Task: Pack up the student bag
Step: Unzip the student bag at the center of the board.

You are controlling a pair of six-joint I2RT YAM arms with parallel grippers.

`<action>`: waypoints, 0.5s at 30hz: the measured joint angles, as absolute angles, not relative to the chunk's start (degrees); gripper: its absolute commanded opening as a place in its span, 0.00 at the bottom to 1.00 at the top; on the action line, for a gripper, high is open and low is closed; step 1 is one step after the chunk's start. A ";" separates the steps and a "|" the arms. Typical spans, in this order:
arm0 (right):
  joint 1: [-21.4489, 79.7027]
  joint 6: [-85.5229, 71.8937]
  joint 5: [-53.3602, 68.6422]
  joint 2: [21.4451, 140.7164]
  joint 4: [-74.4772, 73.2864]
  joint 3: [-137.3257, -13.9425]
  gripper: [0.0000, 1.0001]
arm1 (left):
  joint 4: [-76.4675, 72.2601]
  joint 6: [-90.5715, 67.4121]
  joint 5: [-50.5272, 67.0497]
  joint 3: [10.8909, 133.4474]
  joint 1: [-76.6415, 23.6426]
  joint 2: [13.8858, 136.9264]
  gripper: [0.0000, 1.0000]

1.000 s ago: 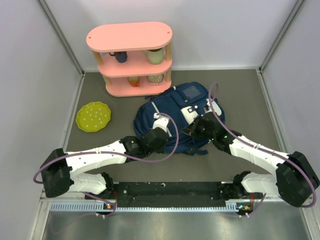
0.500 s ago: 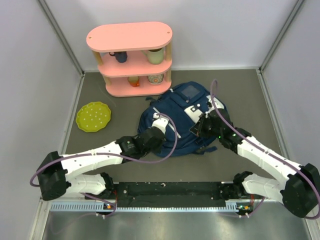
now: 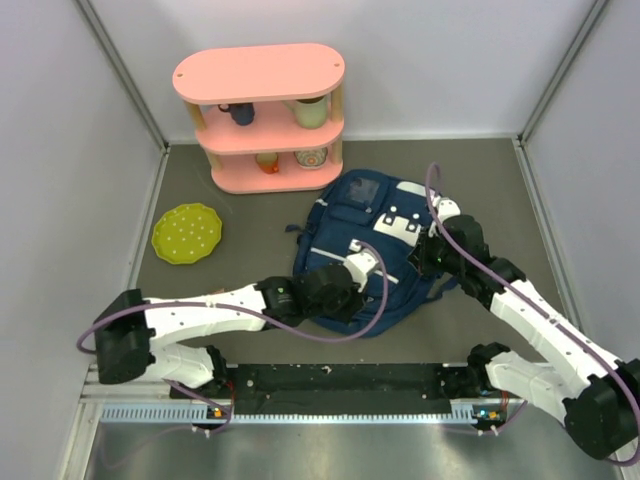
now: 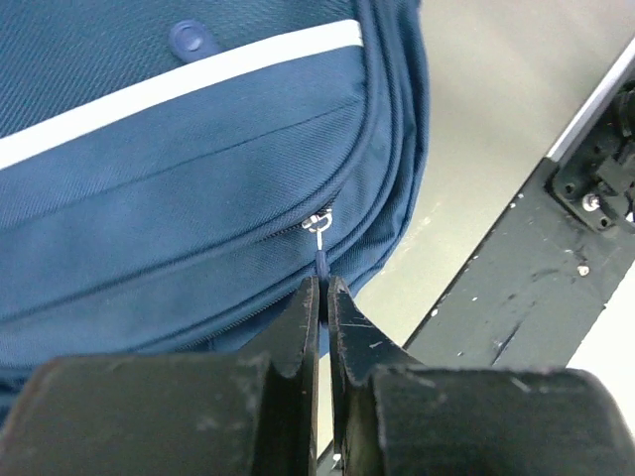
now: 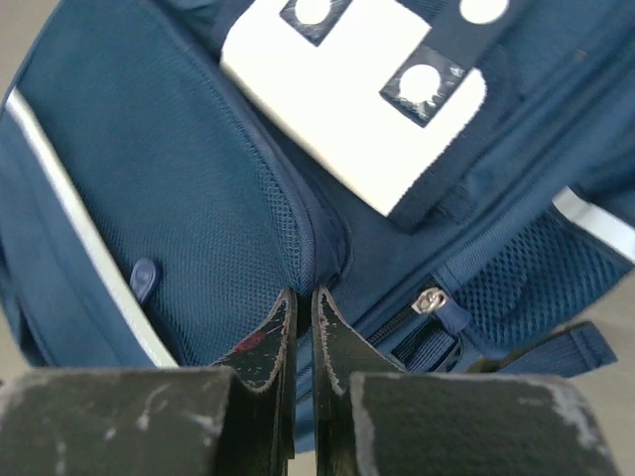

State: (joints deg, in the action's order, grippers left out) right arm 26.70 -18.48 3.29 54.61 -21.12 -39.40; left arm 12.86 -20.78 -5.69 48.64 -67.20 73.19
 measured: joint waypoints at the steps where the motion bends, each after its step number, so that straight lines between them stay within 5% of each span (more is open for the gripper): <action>1: 26.00 -17.96 2.79 54.59 -21.12 -39.40 0.00 | 12.08 -20.84 -5.58 49.60 -68.05 74.94 0.00; 15: 23.79 -15.14 0.38 58.89 -18.48 -40.29 0.00 | 9.13 -25.61 -10.70 53.32 -70.70 83.55 0.00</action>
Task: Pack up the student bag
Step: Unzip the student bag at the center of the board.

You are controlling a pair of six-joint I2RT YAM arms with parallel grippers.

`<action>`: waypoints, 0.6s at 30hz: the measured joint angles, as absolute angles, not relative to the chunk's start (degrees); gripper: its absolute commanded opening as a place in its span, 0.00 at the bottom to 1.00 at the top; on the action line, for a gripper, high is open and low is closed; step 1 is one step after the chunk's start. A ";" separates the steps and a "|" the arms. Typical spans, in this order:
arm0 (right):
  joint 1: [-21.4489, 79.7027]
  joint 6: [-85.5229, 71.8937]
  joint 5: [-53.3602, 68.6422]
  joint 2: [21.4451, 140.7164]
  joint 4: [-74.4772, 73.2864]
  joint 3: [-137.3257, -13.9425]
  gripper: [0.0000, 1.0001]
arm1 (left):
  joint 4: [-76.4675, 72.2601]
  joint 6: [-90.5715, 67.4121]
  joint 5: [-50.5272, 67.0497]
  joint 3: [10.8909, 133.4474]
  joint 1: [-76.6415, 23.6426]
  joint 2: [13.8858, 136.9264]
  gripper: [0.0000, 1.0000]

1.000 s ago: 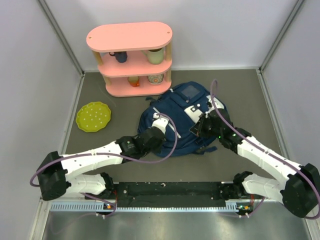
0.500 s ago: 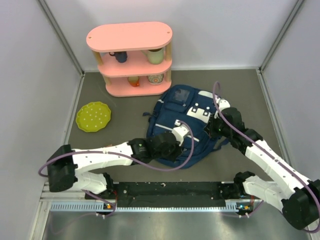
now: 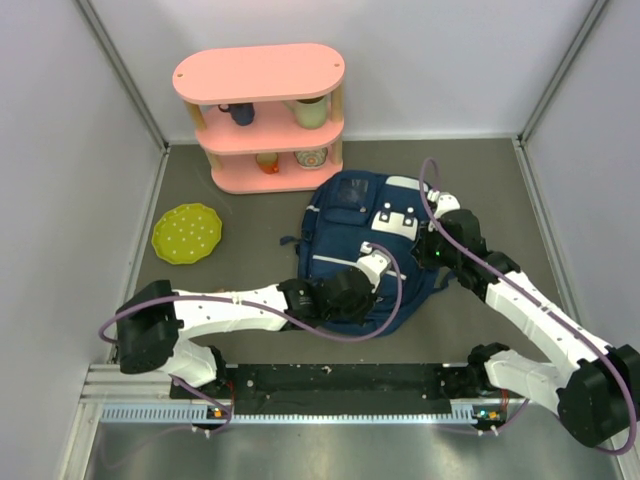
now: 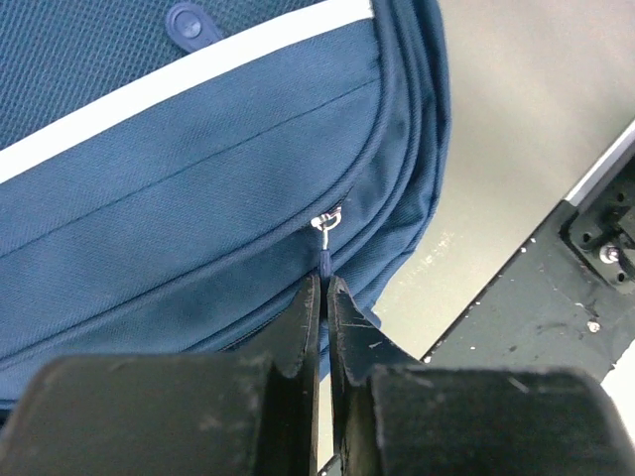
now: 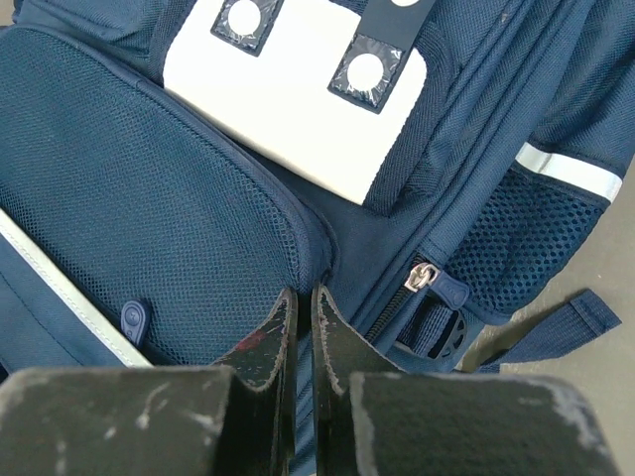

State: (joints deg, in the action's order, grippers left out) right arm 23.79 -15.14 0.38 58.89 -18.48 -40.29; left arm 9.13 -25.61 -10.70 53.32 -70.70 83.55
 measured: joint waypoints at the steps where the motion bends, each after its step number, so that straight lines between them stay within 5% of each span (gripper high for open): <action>1: 23.77 -15.14 0.40 58.89 -18.39 -40.27 0.00 | 9.19 -25.65 -11.31 53.10 -70.76 83.55 0.00; 18: 23.33 -13.04 0.30 62.26 -15.81 -40.18 0.00 | 20.97 -24.71 -25.65 49.15 -65.47 82.28 0.00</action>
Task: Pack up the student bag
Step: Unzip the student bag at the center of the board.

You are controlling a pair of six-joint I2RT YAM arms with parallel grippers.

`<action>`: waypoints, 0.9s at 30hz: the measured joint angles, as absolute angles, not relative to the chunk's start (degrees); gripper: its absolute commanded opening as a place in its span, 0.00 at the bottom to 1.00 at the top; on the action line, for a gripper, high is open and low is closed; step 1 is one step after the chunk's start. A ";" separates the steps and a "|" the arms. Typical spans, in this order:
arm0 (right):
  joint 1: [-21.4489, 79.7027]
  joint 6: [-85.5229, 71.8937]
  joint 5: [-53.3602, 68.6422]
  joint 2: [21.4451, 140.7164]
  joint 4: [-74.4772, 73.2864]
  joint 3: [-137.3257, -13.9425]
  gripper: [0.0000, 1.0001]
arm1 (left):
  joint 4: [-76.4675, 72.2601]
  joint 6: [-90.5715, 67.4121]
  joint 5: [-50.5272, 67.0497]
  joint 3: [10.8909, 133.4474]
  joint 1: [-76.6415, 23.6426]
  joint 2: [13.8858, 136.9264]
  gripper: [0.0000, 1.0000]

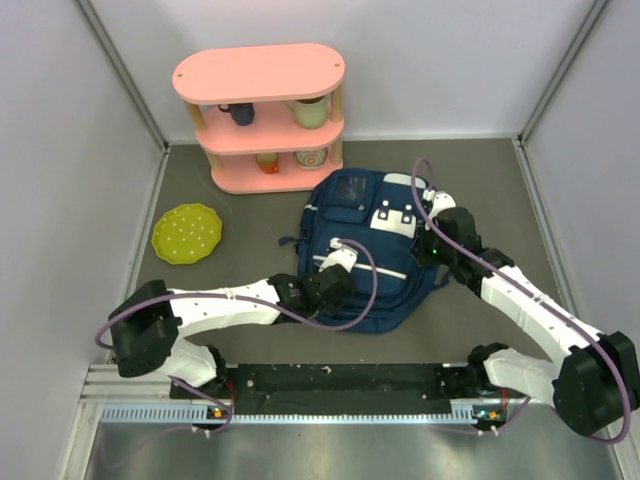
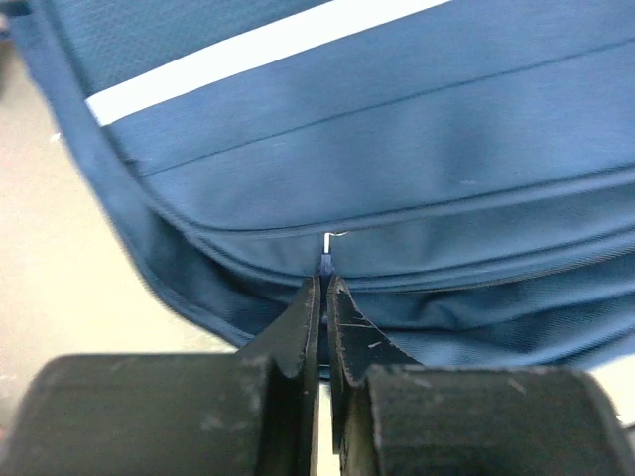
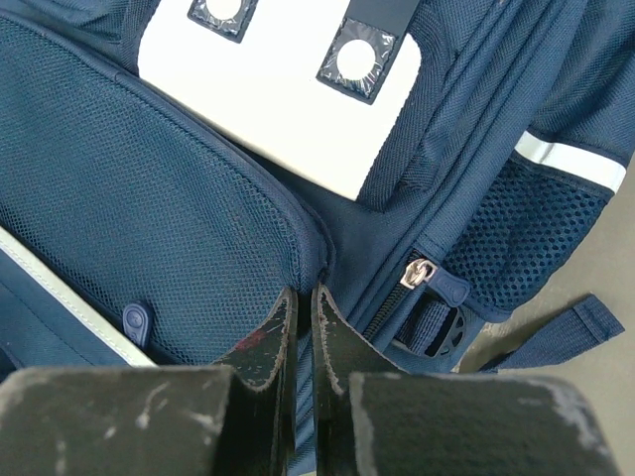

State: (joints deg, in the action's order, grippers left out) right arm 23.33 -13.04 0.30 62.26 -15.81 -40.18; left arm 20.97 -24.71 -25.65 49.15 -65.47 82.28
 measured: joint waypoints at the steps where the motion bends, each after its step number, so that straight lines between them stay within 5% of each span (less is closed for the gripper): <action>1: 23.33 -13.02 0.30 62.37 -15.81 -40.21 0.02 | 21.69 -24.64 -26.11 48.73 -64.53 81.95 0.00; 2: 23.31 -13.10 0.32 62.46 -15.86 -40.25 0.09 | 22.31 -24.49 -26.37 48.45 -63.79 81.67 0.00; 6: 22.76 -15.59 0.69 62.30 -17.17 -41.91 0.75 | 22.76 -23.90 -24.95 48.12 -62.89 80.36 0.00; 10: 21.85 -22.15 0.32 57.23 -18.76 -43.09 0.77 | 22.76 -23.99 -22.70 48.12 -62.81 79.99 0.00; 18: 21.71 -43.94 6.11 35.48 -19.14 -30.09 0.63 | 22.20 -24.29 -20.21 48.10 -62.63 79.96 0.00; 27: 24.71 -54.33 7.03 39.83 -19.27 -23.55 0.59 | 21.37 -24.51 -17.87 48.10 -62.54 78.91 0.00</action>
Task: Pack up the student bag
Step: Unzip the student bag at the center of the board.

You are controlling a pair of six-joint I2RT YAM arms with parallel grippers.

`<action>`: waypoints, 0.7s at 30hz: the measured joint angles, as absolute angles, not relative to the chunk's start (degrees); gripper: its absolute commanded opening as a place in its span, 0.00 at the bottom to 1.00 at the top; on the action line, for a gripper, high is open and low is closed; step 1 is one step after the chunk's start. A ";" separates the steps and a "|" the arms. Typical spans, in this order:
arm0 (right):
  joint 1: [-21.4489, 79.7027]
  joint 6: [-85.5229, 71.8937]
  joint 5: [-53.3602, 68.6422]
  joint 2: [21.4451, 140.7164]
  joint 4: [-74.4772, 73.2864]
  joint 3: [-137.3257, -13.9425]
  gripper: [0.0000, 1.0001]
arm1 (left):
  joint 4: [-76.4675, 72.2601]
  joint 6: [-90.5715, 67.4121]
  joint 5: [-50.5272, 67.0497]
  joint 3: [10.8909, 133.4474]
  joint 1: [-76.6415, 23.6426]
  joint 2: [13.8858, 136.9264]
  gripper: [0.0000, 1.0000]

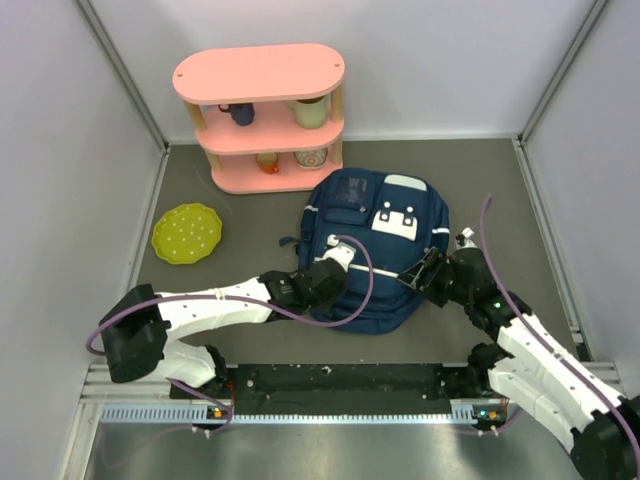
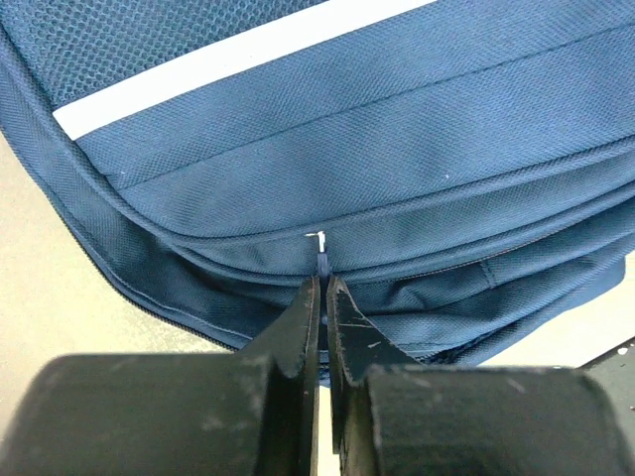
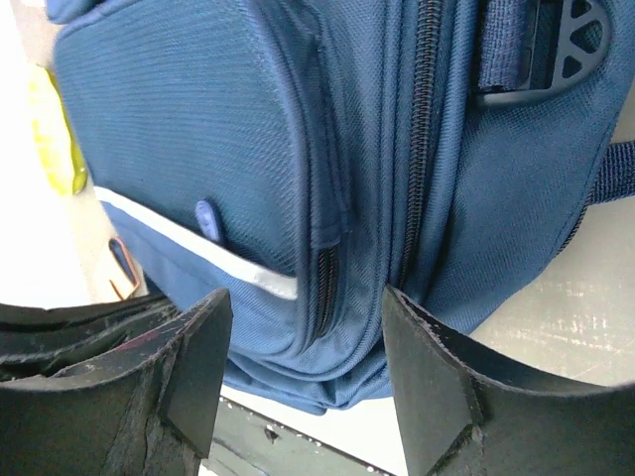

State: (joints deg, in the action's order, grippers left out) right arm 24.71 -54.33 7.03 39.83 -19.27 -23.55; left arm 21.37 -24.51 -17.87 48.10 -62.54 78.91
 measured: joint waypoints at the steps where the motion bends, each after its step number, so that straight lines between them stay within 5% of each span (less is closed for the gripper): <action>1: 24.82 -54.63 7.03 41.17 -18.70 -23.55 0.58 | 21.23 -24.58 -17.65 48.10 -62.54 78.85 0.00; 6: 25.41 -55.27 6.72 47.22 -15.90 -23.55 0.41 | 20.71 -25.15 -16.32 48.10 -62.54 78.19 0.00; 7: 25.45 -55.20 6.59 48.05 -15.57 -23.57 0.27 | 20.53 -25.21 -15.92 48.10 -62.54 78.08 0.00; 11: 25.67 -54.22 5.80 49.78 -14.87 -24.14 0.00 | 20.23 -25.32 -15.22 48.10 -62.54 77.71 0.00; 21: 24.86 -41.58 0.75 49.80 -22.81 -31.51 0.00 | 20.32 -22.76 -16.51 48.12 -61.80 77.38 0.00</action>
State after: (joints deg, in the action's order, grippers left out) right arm 24.86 -41.58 0.75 49.80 -22.81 -31.51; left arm 20.32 -22.76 -16.51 48.12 -61.80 77.38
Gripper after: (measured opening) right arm 0.050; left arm 0.043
